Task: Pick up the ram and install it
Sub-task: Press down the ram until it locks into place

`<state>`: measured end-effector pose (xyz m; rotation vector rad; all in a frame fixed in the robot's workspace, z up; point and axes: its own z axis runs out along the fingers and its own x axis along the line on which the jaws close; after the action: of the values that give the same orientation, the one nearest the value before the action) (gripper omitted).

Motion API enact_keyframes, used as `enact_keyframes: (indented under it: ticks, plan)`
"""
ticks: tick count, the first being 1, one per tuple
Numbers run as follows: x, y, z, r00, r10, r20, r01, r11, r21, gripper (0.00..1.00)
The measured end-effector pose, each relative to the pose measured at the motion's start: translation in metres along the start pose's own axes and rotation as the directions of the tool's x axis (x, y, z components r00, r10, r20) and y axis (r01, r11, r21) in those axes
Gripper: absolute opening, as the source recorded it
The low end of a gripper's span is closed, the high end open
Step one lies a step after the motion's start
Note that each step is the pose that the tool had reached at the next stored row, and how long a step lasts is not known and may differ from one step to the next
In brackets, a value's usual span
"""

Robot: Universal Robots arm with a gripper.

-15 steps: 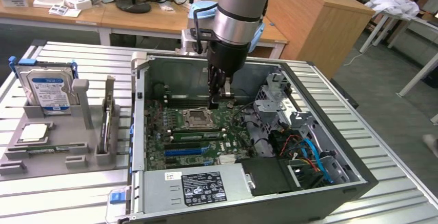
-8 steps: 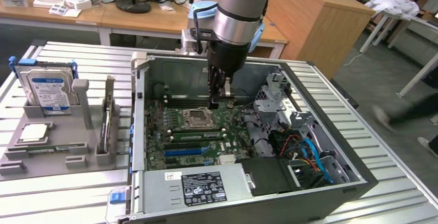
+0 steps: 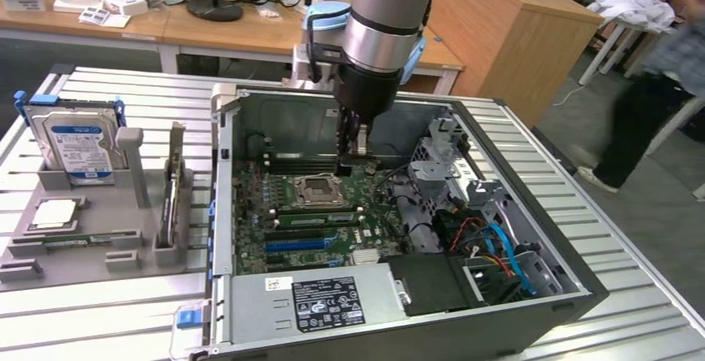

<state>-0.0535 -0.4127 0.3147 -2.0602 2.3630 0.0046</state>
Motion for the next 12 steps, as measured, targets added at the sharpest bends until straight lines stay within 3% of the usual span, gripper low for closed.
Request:
enact_keyframes:
  ticks: [6, 12]
  plan:
    - [0.0, 0.0, 0.0, 0.995, 0.1, -0.0002, -0.1, 0.995, 0.0007, 0.11]
    - [0.0, 0.0, 0.0, 0.9808, 0.195, -0.0003, -0.195, 0.9808, 0.0013, 0.11]
